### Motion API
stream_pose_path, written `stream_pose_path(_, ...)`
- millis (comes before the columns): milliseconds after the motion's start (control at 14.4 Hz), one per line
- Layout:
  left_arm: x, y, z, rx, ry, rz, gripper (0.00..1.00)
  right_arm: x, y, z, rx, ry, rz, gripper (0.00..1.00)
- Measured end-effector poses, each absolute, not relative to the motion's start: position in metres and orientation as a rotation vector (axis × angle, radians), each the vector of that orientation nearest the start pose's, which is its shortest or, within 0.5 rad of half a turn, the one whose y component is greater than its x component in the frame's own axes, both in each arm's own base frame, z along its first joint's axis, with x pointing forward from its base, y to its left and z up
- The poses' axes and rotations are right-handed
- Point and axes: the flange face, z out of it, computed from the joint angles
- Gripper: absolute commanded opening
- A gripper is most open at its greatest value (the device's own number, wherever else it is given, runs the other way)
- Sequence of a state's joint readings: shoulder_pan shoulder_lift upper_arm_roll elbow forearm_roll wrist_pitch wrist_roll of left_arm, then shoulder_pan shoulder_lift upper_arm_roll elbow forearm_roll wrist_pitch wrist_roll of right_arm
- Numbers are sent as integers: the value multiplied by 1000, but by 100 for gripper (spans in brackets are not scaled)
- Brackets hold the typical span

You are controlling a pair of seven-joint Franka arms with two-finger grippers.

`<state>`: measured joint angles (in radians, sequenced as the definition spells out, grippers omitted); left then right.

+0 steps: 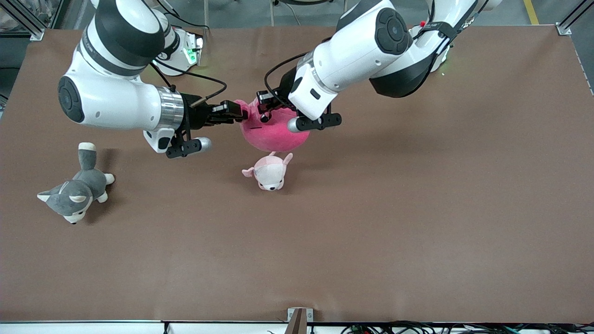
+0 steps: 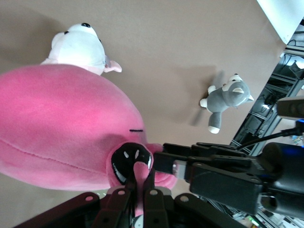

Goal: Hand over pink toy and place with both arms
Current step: 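Open the left gripper, releasing the pink toy to the right gripper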

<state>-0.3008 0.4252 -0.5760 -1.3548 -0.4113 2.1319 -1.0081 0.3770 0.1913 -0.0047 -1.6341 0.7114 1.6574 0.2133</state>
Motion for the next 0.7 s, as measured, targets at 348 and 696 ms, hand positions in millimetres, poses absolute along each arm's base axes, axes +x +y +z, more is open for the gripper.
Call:
stream_pose_path(348,503,-497,566,2388,462,-317,0,540,283,513,-2484,16,513,2)
stream_pose_path(696,507,-493,564,2386,473,-316,8,539,284,514,-2484,26,518,0)
